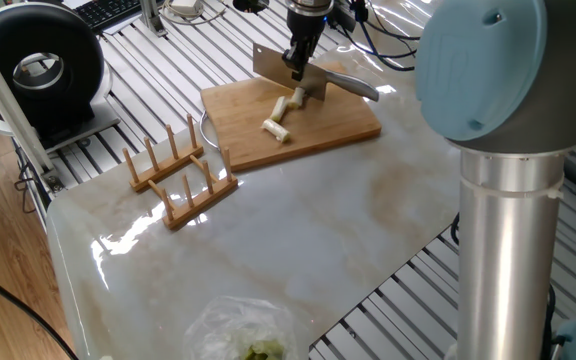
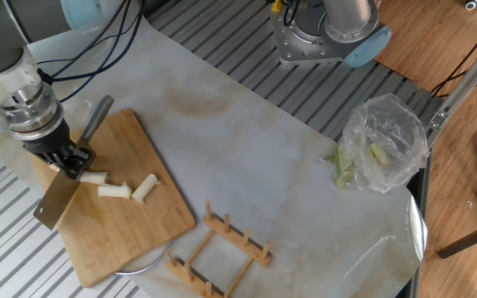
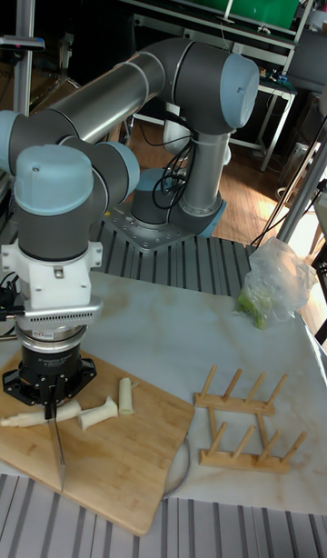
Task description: Chop the scallions
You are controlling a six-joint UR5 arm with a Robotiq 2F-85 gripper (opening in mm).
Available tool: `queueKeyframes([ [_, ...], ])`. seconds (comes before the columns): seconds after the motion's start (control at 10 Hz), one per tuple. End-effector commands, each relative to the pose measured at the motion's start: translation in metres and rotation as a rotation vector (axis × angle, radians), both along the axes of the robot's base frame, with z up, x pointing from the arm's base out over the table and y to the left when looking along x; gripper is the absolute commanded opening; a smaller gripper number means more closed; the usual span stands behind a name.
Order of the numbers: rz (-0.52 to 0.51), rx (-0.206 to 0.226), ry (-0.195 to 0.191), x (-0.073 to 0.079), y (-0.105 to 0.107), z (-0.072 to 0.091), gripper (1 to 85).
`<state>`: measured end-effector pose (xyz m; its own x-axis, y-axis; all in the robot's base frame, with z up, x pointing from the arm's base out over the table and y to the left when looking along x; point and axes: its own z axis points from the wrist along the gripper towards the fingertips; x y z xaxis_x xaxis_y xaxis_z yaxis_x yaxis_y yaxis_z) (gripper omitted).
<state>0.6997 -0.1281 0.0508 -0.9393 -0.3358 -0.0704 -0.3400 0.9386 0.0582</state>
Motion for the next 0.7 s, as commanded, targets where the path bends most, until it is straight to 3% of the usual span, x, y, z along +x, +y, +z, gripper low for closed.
queueKeyframes([
  [0.0, 0.002, 0.015, 0.004, -0.002, -0.003, 0.007, 1.3],
  [0.6, 0.002, -0.008, 0.021, -0.01, -0.008, -0.005, 1.3],
])
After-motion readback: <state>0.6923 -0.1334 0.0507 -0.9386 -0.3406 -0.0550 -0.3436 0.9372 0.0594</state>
